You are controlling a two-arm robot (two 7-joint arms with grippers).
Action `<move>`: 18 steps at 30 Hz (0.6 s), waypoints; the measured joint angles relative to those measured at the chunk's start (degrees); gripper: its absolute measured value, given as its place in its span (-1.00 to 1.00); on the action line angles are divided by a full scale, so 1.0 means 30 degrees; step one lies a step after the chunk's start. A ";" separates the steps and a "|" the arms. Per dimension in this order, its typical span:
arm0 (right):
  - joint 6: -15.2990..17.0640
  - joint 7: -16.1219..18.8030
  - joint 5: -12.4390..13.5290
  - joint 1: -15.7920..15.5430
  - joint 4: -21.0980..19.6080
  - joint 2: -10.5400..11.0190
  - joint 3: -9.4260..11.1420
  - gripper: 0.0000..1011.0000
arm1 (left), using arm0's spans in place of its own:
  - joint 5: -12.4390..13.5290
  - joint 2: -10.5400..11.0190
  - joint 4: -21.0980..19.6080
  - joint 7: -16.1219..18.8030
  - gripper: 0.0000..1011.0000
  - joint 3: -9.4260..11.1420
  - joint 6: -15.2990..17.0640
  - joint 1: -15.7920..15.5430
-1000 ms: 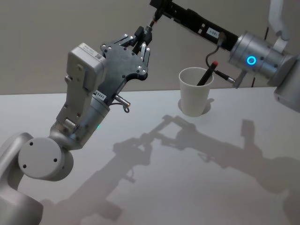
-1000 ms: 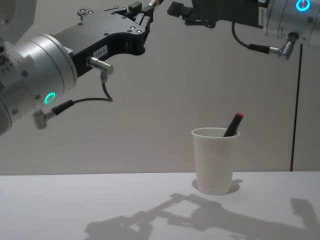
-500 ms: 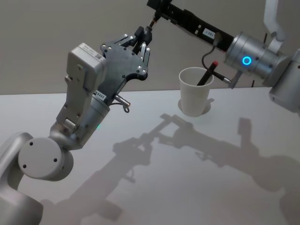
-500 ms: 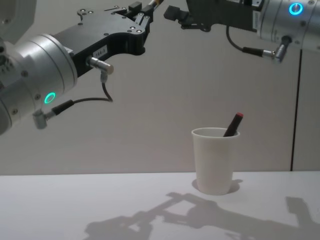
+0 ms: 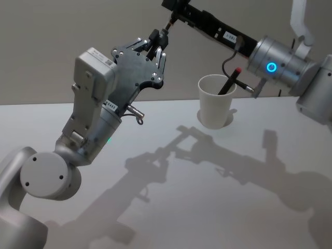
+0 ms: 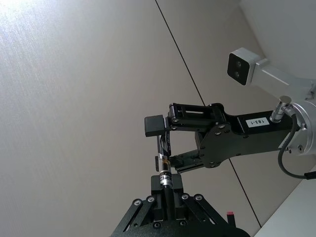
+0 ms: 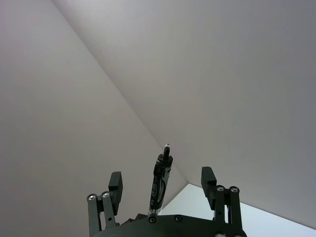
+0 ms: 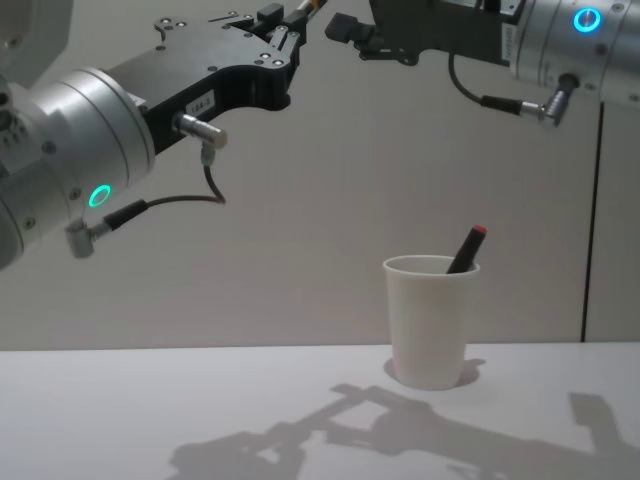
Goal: Place the pen into the pen holder.
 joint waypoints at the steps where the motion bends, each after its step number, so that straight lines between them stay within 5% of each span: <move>1: -0.0008 -0.0013 0.0016 0.0000 -0.0002 0.0003 -0.0002 0.98 | 0.0000 0.0000 0.0000 0.0000 -0.76 -0.0001 0.0000 0.0001; 18: -0.0309 -0.1721 0.2158 -0.0939 -0.1362 0.0270 -0.0069 0.98 | 0.0000 0.0000 0.0000 0.0001 -0.76 -0.0001 0.0000 0.0001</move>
